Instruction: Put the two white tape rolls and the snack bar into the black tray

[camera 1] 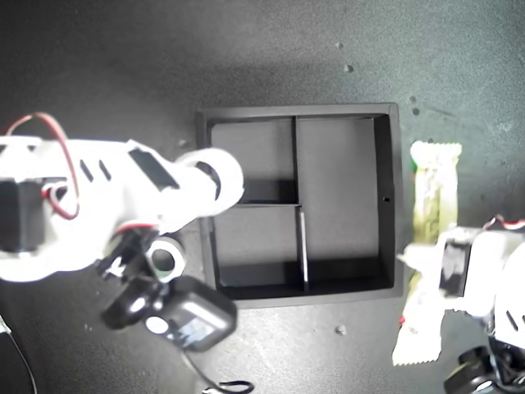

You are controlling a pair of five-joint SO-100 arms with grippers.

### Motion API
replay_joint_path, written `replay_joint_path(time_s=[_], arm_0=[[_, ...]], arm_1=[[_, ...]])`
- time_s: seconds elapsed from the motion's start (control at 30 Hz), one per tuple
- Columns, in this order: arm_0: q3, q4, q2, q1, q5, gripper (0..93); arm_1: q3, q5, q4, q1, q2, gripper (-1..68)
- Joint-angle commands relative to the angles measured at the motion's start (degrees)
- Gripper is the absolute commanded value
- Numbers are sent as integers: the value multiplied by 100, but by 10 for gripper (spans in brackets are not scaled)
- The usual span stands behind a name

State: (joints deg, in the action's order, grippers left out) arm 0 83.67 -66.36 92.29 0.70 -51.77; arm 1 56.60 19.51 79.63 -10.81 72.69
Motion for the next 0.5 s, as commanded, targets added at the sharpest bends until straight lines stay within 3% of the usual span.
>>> replay_joint_path(time_s=[0.0, 0.47], arm_0=[[-756, -62, -422, 149, 105, 15], [-3138, -1204, -2479, 79, 79, 21]], arm_1=[[-756, -1644, -334, -26, -369, 13], [-1292, -1485, -387, -97, -1134, 9]])
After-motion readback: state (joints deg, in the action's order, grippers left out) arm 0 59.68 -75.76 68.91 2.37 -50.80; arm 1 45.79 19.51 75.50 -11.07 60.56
